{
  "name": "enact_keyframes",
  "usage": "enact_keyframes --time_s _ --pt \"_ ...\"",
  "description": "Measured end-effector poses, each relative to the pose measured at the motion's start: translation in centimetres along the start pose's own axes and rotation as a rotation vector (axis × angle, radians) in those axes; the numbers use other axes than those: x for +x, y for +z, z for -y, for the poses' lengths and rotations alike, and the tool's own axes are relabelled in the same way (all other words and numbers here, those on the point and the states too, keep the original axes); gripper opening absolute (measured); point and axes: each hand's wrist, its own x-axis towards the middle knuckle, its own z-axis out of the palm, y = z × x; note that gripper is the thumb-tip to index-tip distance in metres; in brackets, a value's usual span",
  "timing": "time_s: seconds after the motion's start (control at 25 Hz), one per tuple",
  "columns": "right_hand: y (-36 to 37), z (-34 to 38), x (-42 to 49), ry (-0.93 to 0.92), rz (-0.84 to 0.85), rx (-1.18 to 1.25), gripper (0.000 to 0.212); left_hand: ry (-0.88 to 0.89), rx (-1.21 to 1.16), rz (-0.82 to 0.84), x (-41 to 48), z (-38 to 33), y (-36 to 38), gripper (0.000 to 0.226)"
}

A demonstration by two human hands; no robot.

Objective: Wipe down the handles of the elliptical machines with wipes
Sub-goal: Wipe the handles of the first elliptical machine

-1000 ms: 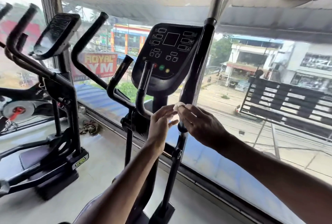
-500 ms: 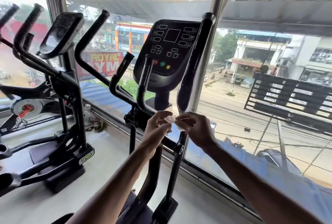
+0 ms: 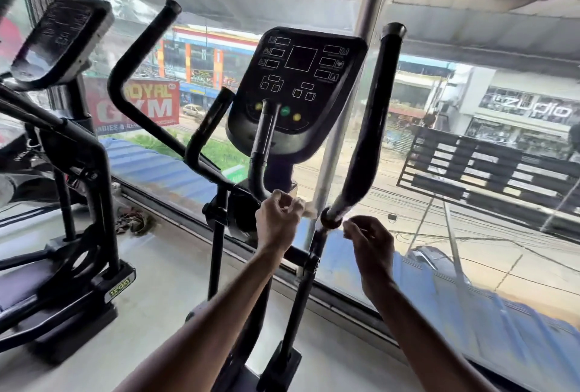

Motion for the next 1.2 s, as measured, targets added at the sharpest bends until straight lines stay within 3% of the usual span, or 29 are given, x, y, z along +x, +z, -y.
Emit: enact_keyframes --time_s 0.12,0.32,0.52,0.64,0.92,1.08,1.2 --pt "0.7 -0.1 -0.2 -0.007 -0.061 -0.071 0.024 0.064 0.114 -0.117 1.3 0.9 1.2 0.020" --pt "1.6 0.3 0.6 -0.119 -0.125 -0.248 0.044 0.051 -0.034 -0.077 3.1 2.9 5.9 0.008" --pt "1.9 -0.4 1.1 -0.105 -0.146 -0.336 0.042 0.020 -0.064 0.010 3.3 5.6 9.8 0.007" --pt "2.1 -0.6 1.2 -0.124 -0.146 -0.333 0.040 0.063 -0.139 0.034 3.0 7.4 10.6 0.019" --pt "2.2 -1.2 1.7 -0.163 -0.146 -0.284 0.038 0.397 -0.065 0.123 2.9 9.2 10.1 0.032" --pt "2.3 -1.3 1.9 -0.157 -0.145 -0.285 0.041 0.280 0.096 0.156 4.5 10.4 10.5 0.033" --pt "2.3 -1.1 1.8 -0.191 -0.153 -0.306 0.041 0.286 -0.085 0.143 3.6 8.9 10.3 0.031"
